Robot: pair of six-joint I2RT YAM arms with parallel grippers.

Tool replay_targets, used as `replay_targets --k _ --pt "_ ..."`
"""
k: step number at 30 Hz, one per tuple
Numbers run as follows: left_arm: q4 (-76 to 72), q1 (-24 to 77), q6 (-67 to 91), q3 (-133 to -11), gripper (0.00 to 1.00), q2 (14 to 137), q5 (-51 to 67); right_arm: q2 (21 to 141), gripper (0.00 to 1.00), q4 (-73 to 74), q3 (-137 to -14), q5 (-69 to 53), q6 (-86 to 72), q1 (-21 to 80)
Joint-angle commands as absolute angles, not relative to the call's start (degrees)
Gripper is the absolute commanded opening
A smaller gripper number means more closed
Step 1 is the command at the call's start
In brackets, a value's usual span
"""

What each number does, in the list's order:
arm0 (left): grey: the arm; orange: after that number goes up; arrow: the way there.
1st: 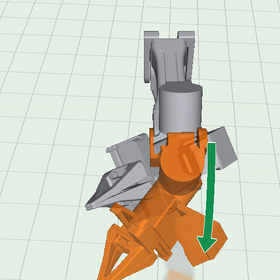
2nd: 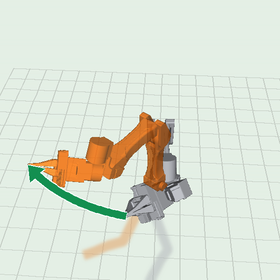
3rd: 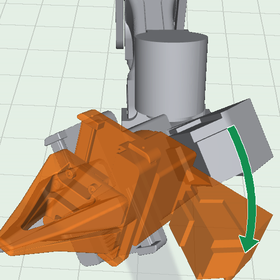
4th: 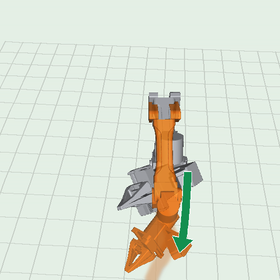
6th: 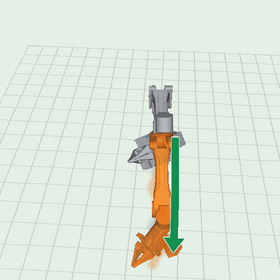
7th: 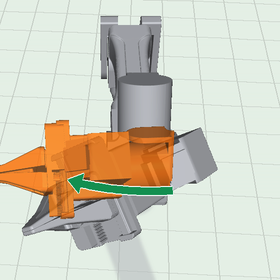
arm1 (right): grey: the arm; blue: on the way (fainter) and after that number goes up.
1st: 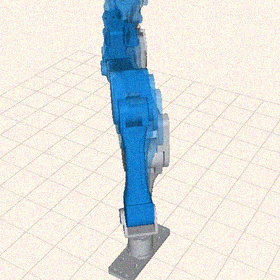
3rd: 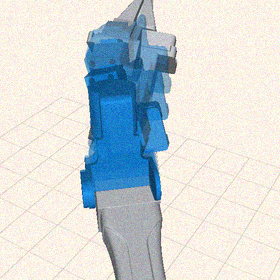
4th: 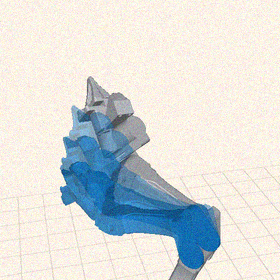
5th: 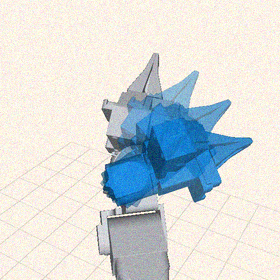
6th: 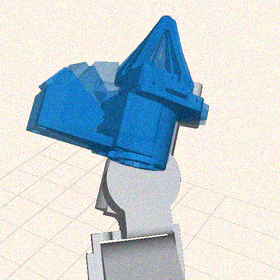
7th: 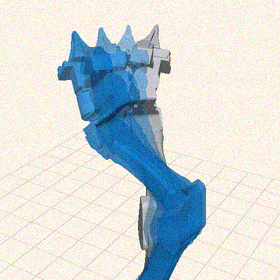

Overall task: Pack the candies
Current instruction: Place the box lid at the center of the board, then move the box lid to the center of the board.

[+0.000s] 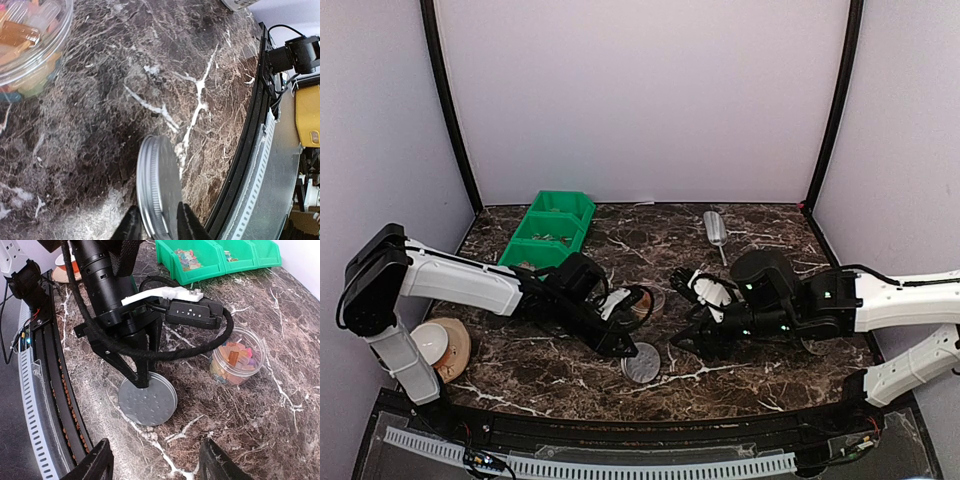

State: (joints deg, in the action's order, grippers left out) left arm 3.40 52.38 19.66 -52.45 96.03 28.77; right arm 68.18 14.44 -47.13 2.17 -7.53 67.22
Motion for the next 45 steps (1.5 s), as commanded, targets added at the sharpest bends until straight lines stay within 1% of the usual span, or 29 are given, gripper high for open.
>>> replay_targets --k 1,6,9,14,21,23,25,28,32,33,34,35,36,37,40,45 --pt "3.1 51.8 19.7 -51.4 0.30 96.6 28.1 68.7 0.59 14.6 -49.1 1.4 -7.0 67.0" --pt "2.1 51.7 20.2 -51.4 0.36 96.9 28.4 68.5 0.60 15.1 -49.6 1.8 -6.9 67.0" --pt "1.8 51.7 20.2 -51.5 0.43 97.1 28.0 68.4 0.60 15.3 -49.6 2.0 -6.8 67.0" --pt "1.6 51.5 19.6 -51.6 0.50 96.7 27.0 68.0 0.61 15.3 -49.2 2.3 -6.5 67.0" --pt "1.5 49.9 18.2 -51.8 0.70 93.8 23.4 66.9 0.66 13.8 -47.8 3.1 -6.3 67.0" --pt "1.2 49.3 17.2 -51.6 0.73 92.5 21.6 67.0 0.67 13.8 -47.6 3.5 -6.2 67.0" --pt "0.2 48.7 16.1 -50.9 0.78 91.1 19.4 67.0 0.75 13.6 -47.4 3.6 -6.2 67.1" --pt "-2.8 47.7 14.5 -49.0 0.84 88.9 15.6 66.5 0.77 12.4 -46.8 3.1 -6.2 67.0" --pt "-10.1 47.5 12.7 -44.5 0.88 85.7 10.9 66.2 0.81 11.0 -45.9 3.1 -5.4 67.0" --pt "-12.2 47.5 12.5 -43.3 0.88 84.9 9.8 66.4 0.84 11.0 -45.8 3.2 -5.2 67.0" --pt "-15.3 47.5 12.3 -41.4 0.90 84.1 8.2 67.0 0.90 11.1 -45.9 3.1 -5.0 67.0" --pt "-17.5 47.5 12.2 -39.9 0.99 83.5 6.9 67.4 0.93 11.3 -45.9 3.1 -4.8 67.1" --pt "-20.0 47.5 12.3 -38.5 0.99 83.1 5.8 68.0 0.99 11.3 -46.0 3.0 -4.5 67.1" --pt "-22.4 47.5 12.2 -37.2 0.99 82.8 4.9 68.5 0.98 11.2 -46.0 3.1 -4.2 67.2" --pt "-28.5 47.5 12.5 -34.1 0.99 83.0 2.2 69.9 0.97 9.8 -45.5 3.6 -3.0 67.7" --pt "-33.9 47.4 14.1 -31.8 0.99 84.8 -3.9 73.5 0.97 7.8 -45.8 3.9 -2.0 68.7"
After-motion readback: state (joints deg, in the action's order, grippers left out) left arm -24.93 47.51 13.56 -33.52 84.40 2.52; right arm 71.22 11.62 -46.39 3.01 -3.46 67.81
